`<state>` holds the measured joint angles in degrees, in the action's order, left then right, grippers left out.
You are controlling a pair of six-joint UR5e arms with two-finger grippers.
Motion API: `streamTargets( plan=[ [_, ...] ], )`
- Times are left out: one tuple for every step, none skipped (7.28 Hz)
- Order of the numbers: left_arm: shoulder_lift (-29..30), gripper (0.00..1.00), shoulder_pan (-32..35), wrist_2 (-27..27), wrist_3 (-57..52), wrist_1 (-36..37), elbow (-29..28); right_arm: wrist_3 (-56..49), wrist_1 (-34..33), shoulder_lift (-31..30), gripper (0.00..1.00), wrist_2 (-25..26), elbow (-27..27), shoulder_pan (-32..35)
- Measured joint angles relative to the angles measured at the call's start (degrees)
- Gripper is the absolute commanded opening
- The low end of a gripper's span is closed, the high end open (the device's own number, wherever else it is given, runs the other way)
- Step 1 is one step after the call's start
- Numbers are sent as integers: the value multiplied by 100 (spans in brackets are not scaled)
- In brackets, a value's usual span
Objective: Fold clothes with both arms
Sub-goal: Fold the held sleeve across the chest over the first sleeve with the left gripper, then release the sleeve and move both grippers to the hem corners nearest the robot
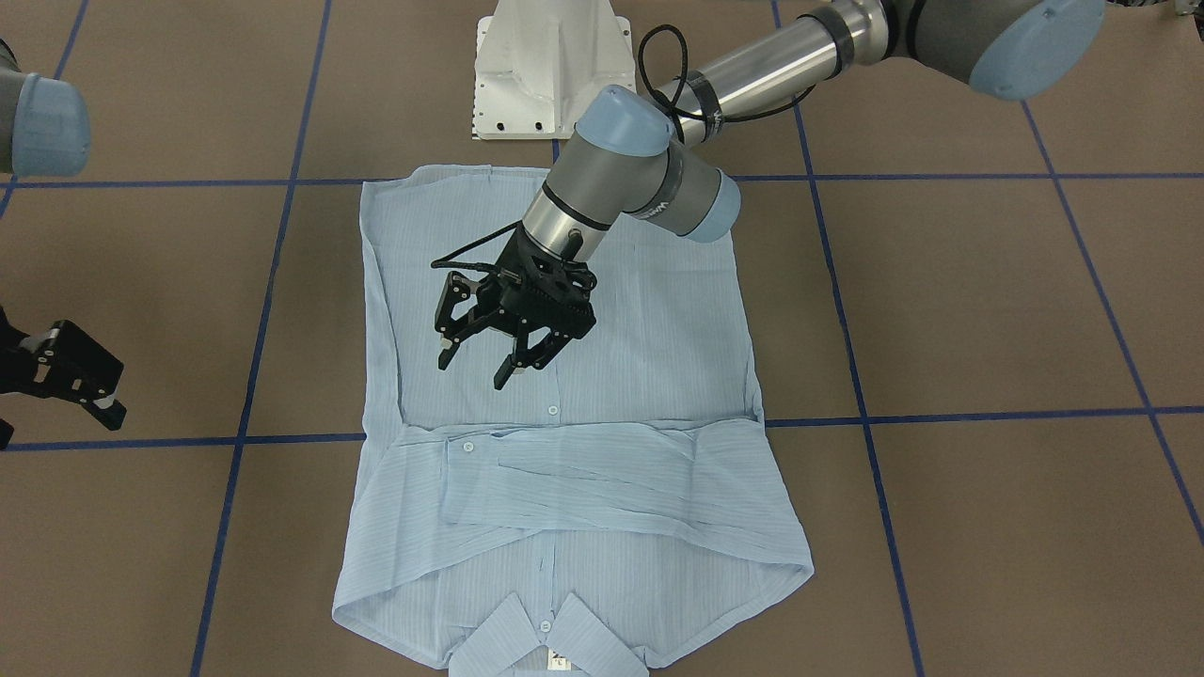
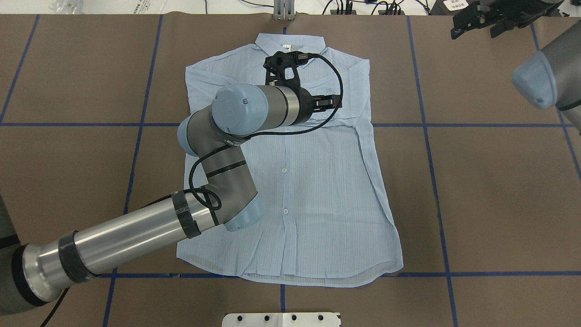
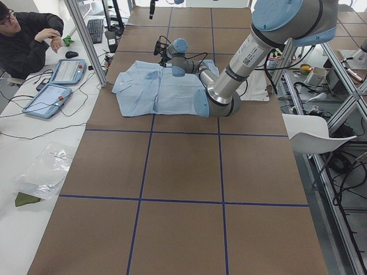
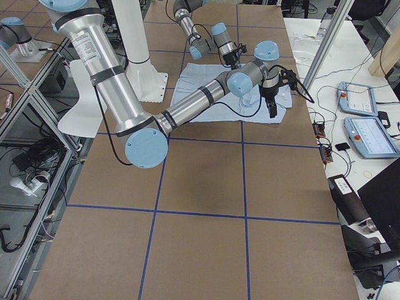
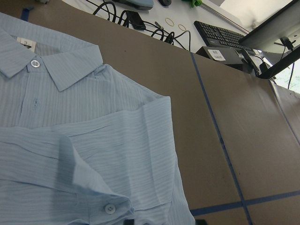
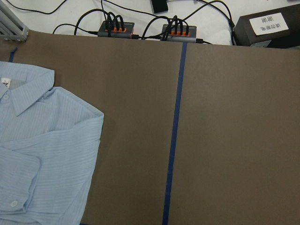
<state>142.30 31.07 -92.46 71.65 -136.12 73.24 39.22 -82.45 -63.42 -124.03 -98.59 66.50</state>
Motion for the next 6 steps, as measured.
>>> streamTargets(
  plan=[
    [-262, 100, 13, -119, -335, 618, 570, 545, 1, -9, 100, 317, -236, -334],
    [-696, 100, 33, -204, -624, 1196, 1288, 1289, -1, -69, 100, 924, -589, -890],
    [-1259, 100, 53, -243, -898, 1761, 2147, 2110, -10, -240, 100, 1637, -1069, -1609],
    [-1845, 100, 61, -259, -1063, 2151, 2908, 2812, -25, -484, 100, 2216, -1560, -2290],
    [-2534, 100, 50, -267, -1108, 2328, 3601, 3487, -48, -827, 100, 2798, -2077, -3053],
    [-3146, 100, -32, -250, -1001, 2365, 4087, 3967, -66, -1200, 100, 3318, -2491, -3744]
  ],
)
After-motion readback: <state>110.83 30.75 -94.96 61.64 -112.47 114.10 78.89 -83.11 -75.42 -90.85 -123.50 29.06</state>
